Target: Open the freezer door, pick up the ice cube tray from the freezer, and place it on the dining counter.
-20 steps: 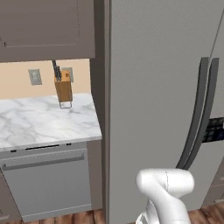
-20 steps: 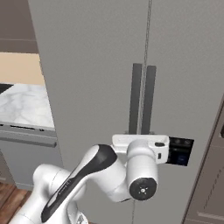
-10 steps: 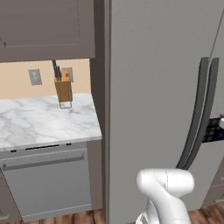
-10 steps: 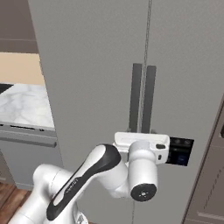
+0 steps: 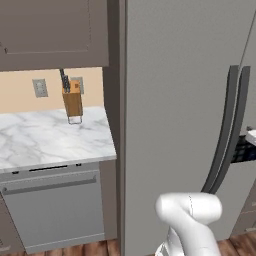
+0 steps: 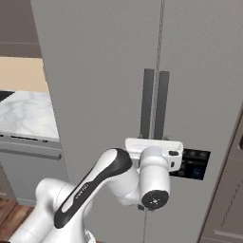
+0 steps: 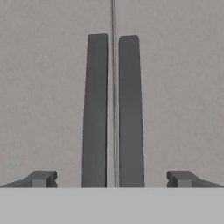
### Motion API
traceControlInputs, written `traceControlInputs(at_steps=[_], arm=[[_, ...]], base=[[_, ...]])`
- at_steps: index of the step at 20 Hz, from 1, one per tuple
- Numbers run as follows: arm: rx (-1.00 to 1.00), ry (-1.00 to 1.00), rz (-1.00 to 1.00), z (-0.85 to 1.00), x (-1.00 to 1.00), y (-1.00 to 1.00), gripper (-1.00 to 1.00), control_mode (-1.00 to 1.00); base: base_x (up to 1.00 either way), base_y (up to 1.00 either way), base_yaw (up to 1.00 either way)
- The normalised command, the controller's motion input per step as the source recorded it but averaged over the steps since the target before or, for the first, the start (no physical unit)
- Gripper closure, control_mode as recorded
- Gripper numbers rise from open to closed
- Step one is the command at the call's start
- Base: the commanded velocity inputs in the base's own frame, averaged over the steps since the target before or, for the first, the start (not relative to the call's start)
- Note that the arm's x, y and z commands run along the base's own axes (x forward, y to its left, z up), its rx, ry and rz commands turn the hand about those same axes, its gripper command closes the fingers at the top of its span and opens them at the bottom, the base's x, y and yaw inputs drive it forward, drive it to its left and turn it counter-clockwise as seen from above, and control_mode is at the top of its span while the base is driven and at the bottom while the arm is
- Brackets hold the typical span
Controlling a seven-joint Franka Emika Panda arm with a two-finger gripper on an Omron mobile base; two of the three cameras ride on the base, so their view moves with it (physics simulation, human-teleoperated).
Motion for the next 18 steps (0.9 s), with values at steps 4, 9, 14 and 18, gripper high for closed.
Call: traceControlInputs(at_steps=[4, 9, 14, 18], arm=[[0.00, 0.00, 0.00, 0.00, 0.34, 0.00, -1.00, -1.00], [0.00, 0.00, 0.00, 0.00, 0.34, -0.05, -1.00, -1.00], [0.01, 0.00, 0.00, 0.00, 0.37, -0.11, -1.00, -1.00], [0.01, 0.00, 0.00, 0.00, 0.23, -0.18, -1.00, -1.00]], base=[[0.00, 0.00, 0.00], [0.00, 0.00, 0.00], [0.00, 0.00, 0.00], [0.00, 0.00, 0.00]])
